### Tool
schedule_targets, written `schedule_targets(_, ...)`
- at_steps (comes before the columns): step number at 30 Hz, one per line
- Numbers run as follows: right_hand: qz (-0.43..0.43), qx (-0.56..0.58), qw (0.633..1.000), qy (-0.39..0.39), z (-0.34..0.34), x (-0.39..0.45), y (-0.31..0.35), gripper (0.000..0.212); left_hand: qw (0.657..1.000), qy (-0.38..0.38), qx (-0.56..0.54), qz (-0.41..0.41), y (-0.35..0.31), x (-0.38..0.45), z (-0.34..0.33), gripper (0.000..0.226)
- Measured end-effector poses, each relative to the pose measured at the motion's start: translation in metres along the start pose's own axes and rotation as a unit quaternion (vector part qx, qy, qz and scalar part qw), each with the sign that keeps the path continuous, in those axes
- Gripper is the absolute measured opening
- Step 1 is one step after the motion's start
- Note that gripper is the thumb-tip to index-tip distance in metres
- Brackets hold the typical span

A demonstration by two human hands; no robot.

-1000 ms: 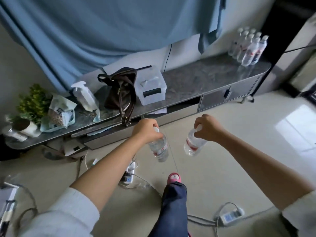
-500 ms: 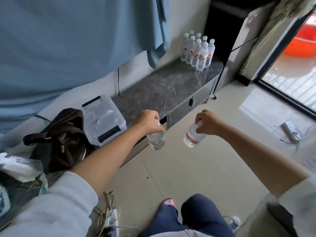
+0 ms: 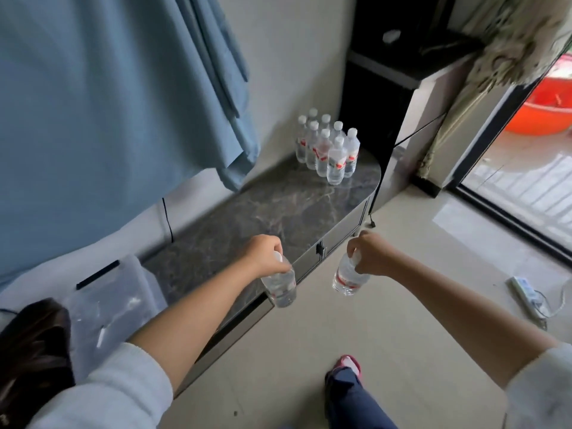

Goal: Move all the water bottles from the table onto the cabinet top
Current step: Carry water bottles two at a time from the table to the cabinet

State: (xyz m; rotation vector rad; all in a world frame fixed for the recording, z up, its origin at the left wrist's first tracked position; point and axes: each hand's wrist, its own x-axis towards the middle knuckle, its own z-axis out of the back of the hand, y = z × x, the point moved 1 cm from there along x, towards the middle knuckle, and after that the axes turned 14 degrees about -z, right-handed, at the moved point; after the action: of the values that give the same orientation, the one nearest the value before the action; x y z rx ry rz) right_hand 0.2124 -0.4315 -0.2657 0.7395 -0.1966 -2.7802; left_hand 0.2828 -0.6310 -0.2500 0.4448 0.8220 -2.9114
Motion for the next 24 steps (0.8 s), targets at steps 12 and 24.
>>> schedule_targets(12,-0.009,-0.034,0.999,0.002,0.095,0.160,-0.076,0.033,1.000,-0.013,-0.006,-0.002,-0.043,0.187,0.019,0.036)
schedule_targets(24,-0.001,-0.057,0.997,0.051,0.157,0.309,-0.106,0.026,0.998,0.065,0.015,0.005,-0.046,0.347,0.035,0.035)
